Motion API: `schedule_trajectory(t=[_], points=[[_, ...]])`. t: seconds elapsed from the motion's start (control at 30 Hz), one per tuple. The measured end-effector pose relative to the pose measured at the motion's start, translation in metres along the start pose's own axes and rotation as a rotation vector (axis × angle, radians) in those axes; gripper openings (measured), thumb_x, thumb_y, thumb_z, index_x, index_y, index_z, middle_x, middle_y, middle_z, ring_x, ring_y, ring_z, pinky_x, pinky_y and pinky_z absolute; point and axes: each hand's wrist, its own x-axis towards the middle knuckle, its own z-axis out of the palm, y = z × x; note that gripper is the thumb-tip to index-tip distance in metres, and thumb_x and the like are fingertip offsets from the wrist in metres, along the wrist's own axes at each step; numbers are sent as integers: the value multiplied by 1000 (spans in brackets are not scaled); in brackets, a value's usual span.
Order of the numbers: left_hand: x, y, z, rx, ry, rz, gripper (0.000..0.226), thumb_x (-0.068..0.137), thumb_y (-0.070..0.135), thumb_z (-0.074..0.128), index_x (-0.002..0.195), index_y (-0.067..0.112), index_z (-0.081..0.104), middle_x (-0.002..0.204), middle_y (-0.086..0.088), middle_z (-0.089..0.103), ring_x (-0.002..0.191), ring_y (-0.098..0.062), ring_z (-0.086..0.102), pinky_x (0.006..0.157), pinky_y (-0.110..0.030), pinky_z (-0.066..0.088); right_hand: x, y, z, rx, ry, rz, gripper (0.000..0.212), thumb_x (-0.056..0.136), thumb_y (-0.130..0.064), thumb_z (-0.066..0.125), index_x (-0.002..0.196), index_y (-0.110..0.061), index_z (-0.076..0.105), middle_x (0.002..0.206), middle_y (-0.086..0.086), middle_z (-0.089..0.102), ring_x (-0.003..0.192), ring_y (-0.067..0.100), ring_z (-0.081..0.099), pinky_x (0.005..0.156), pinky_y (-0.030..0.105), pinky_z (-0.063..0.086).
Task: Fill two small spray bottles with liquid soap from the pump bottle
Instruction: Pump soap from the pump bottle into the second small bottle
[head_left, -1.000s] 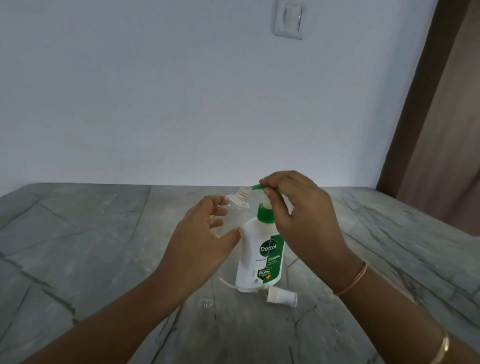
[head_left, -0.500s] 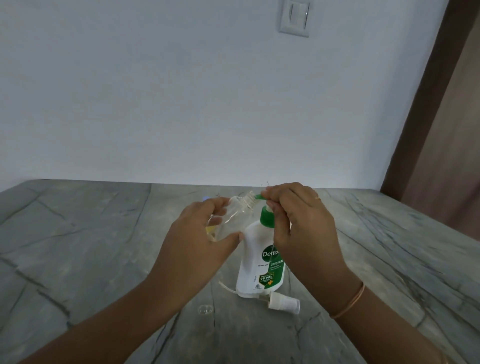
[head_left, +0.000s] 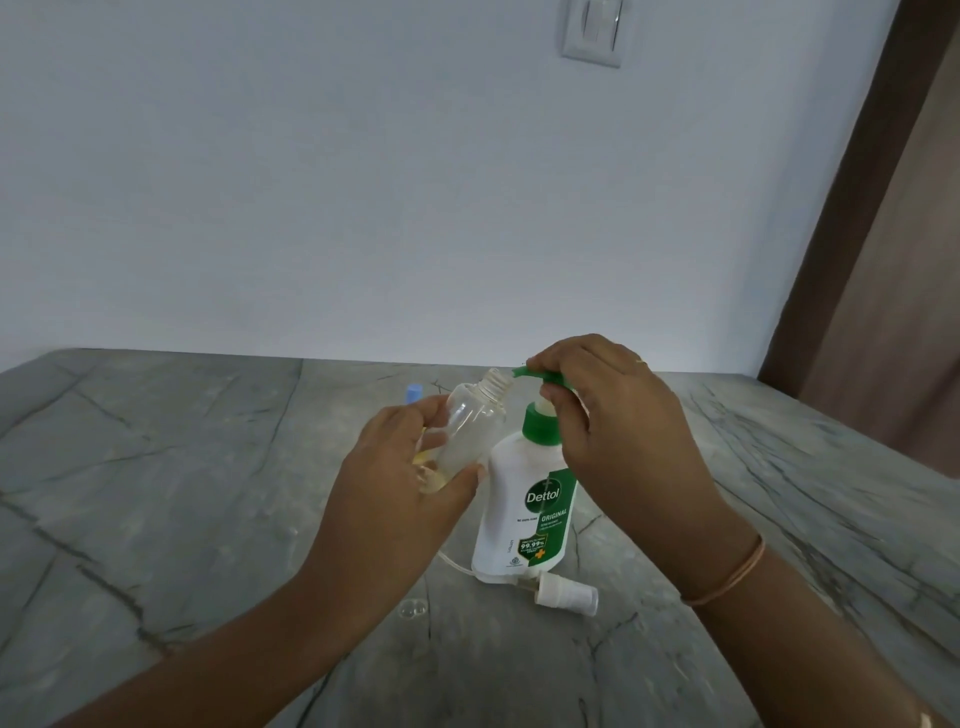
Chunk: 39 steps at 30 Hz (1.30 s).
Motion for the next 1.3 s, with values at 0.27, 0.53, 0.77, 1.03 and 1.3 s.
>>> schedule_trajectory(t=[0.27, 0.53, 0.77, 1.03, 1.3], points=[[2, -2, 0, 44, 8, 59, 53, 70, 27, 74, 119, 23, 55, 105, 17, 50, 87, 8, 50, 73, -2, 36, -15, -4, 17, 41, 136, 26, 27, 65, 15, 59, 85, 0, 67, 84, 12, 66, 74, 30, 61, 71, 26, 39], [1, -5, -1, -33, 30, 39, 55, 68, 21, 77, 119, 23, 55, 107, 12, 55, 96, 2, 55, 84, -16, 47, -11, -9, 9, 46, 103, 46, 23, 66, 12, 61, 84, -1, 66, 81, 11, 64, 72, 30, 60, 67, 26, 42], [-1, -8, 1, -113, 52, 16, 50, 69, 22, 77, 111, 31, 52, 113, 10, 61, 104, -6, 59, 89, -26, 50, -6, -8, 5, 42, 95, 56, 16, 71, 6, 60, 83, -3, 65, 80, 10, 63, 72, 28, 59, 64, 32, 48], [2, -12, 0, -43, 34, 41, 48, 69, 27, 75, 109, 33, 51, 100, 30, 51, 96, 11, 52, 74, -5, 42, -17, -9, 22, 44, 172, 102, 14, 71, 3, 57, 82, -3, 64, 79, 10, 59, 71, 27, 54, 69, 23, 34], [0, -10, -1, -84, 36, 30, 47, 69, 25, 76, 108, 35, 52, 103, 23, 58, 98, 6, 56, 78, -2, 44, -5, -9, 6, 70, 77, 78, 11, 73, 0, 56, 81, -5, 63, 79, 8, 60, 71, 25, 54, 63, 28, 43]])
